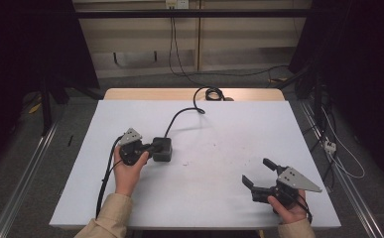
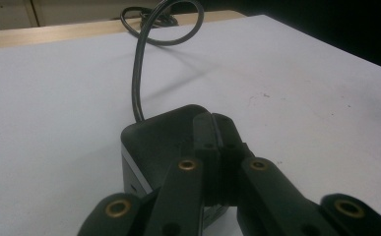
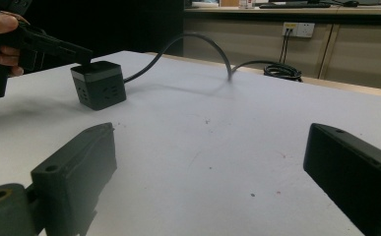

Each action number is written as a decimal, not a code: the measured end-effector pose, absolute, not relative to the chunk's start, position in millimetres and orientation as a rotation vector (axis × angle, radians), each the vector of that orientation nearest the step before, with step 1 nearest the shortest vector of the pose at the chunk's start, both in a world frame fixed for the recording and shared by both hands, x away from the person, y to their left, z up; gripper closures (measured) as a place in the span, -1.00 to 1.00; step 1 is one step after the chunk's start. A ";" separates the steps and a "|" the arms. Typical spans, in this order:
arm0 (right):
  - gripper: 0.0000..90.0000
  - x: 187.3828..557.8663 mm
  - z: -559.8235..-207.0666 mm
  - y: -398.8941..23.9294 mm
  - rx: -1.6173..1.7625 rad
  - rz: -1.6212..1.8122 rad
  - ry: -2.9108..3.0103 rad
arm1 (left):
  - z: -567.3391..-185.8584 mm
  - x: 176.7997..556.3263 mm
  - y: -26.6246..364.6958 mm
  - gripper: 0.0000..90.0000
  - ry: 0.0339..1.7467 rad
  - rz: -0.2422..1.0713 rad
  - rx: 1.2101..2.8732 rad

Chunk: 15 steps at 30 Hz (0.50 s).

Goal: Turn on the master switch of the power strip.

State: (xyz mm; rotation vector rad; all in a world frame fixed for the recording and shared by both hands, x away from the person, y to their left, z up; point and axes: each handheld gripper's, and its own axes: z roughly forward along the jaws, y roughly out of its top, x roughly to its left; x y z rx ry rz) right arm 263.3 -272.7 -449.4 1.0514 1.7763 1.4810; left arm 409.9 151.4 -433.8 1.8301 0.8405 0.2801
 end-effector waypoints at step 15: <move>-0.89 262.7 -449.0 -272.8 1.050 1.480 1.774 | -435.1 410.3 151.8 1.00 0.838 0.275 1.828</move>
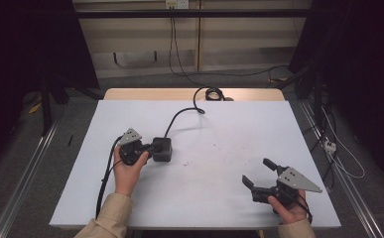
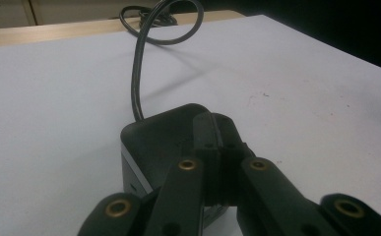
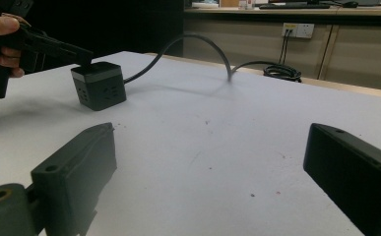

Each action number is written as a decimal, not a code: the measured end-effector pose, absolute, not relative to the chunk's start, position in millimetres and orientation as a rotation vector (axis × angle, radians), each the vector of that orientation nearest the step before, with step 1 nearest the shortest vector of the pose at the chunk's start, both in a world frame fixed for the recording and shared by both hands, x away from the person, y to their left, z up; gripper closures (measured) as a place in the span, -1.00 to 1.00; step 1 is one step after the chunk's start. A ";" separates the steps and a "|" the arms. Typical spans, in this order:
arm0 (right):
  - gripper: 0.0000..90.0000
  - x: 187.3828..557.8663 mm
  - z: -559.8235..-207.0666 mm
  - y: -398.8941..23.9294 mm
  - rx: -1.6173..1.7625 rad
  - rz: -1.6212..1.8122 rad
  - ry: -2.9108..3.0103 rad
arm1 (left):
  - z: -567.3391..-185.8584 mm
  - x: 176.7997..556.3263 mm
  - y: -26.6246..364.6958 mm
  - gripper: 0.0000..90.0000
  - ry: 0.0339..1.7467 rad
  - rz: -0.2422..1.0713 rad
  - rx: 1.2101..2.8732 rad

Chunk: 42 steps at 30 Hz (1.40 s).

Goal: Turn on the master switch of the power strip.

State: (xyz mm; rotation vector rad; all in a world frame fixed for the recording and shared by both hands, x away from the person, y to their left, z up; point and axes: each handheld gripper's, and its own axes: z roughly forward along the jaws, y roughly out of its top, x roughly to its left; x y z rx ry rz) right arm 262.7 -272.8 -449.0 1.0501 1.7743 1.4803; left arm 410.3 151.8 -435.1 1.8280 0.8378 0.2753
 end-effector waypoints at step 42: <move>-0.89 261.5 -447.9 -272.7 1.047 1.480 1.769 | -434.9 406.8 147.7 1.00 0.858 0.316 1.849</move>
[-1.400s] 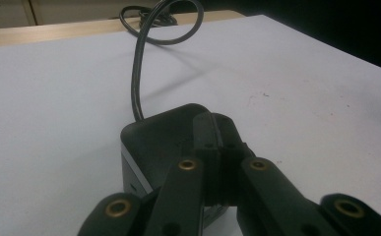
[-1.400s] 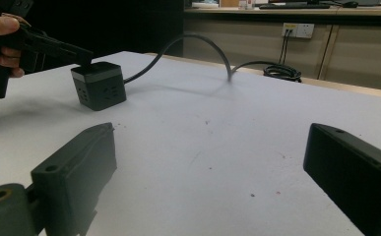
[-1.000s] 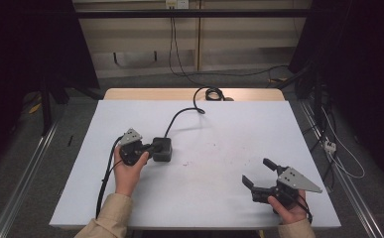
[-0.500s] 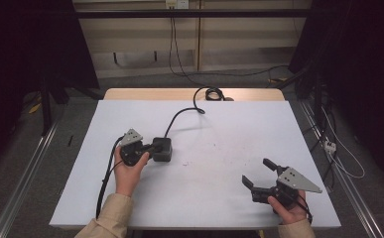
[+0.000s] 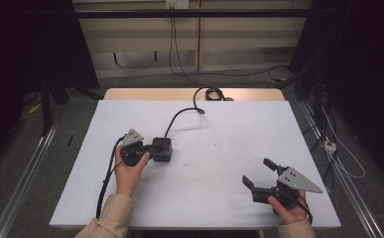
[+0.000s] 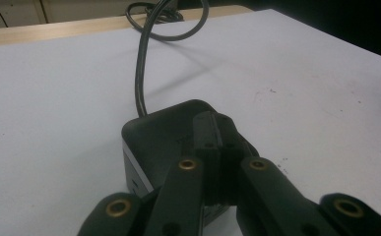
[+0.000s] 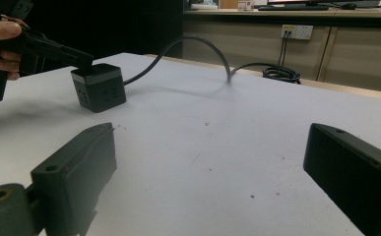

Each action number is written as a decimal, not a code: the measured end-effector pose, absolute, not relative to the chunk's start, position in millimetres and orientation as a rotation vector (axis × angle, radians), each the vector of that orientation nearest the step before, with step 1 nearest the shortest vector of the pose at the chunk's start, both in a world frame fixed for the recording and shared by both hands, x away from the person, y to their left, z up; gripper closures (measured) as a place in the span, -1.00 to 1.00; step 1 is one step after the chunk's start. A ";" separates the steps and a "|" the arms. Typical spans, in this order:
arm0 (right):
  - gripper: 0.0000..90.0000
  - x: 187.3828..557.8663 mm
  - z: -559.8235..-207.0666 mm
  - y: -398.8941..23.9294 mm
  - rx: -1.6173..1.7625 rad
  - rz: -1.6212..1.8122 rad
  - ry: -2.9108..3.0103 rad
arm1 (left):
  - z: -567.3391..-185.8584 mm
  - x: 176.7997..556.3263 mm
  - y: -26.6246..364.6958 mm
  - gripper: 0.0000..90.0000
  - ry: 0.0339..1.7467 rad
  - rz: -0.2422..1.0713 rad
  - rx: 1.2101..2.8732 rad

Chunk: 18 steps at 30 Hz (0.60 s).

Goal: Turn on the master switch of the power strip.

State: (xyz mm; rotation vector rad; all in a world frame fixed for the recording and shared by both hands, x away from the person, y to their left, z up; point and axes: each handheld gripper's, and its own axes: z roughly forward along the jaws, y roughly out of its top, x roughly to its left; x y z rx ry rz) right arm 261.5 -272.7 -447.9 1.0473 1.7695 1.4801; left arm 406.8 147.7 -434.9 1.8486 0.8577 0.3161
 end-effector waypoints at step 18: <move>-0.89 260.8 -447.8 -273.4 1.054 1.482 1.761 | -435.3 406.1 146.9 1.00 0.880 0.312 1.844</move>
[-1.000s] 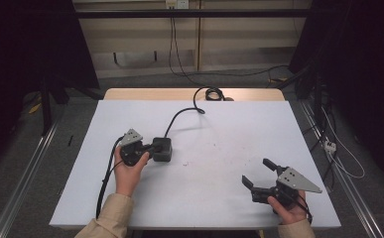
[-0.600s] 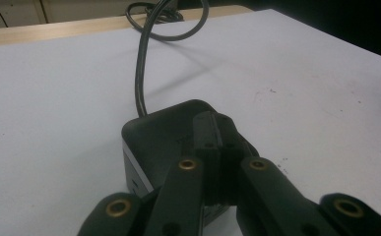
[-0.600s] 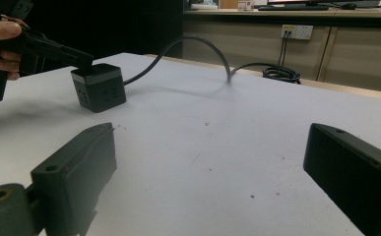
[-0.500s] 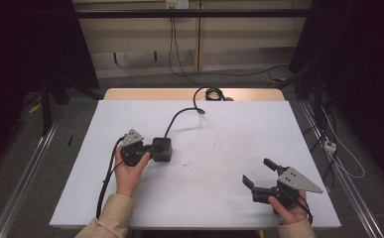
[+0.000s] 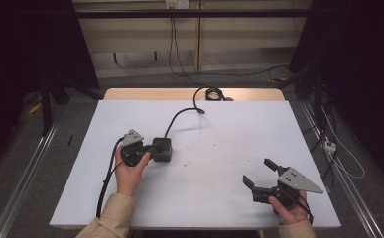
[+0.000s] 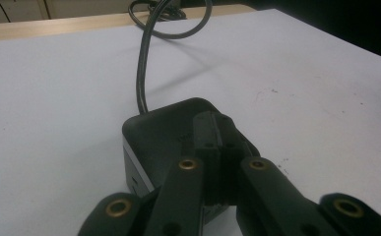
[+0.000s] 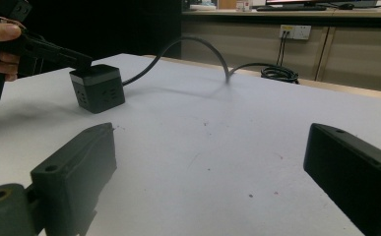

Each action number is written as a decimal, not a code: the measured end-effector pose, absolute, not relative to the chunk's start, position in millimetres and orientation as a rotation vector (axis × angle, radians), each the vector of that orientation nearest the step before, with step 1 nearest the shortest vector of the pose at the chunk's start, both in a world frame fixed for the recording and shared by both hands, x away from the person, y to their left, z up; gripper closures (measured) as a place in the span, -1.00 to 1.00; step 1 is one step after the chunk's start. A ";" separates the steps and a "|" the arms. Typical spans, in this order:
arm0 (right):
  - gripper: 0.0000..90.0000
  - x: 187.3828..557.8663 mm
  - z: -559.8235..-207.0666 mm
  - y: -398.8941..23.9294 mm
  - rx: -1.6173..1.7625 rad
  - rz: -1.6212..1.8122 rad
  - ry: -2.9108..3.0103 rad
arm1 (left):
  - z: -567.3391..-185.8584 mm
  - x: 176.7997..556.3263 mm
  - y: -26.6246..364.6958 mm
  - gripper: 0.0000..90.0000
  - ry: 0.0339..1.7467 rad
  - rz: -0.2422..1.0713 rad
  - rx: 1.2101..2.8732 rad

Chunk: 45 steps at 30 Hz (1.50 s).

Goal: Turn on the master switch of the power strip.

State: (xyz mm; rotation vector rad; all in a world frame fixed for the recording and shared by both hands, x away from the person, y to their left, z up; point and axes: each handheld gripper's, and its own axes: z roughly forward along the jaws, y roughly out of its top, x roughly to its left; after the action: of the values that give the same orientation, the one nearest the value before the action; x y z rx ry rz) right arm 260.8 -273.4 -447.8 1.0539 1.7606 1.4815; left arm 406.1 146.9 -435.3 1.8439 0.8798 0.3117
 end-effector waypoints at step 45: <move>-0.89 264.5 -449.7 -275.5 1.062 1.485 1.768 | -422.9 401.7 156.6 0.18 0.879 0.270 1.771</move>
State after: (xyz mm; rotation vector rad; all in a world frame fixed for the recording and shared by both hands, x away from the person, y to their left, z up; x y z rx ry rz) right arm 264.5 -275.5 -449.7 1.0619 1.7681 1.4849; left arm 401.7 156.6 -422.9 1.7714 0.8791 0.2697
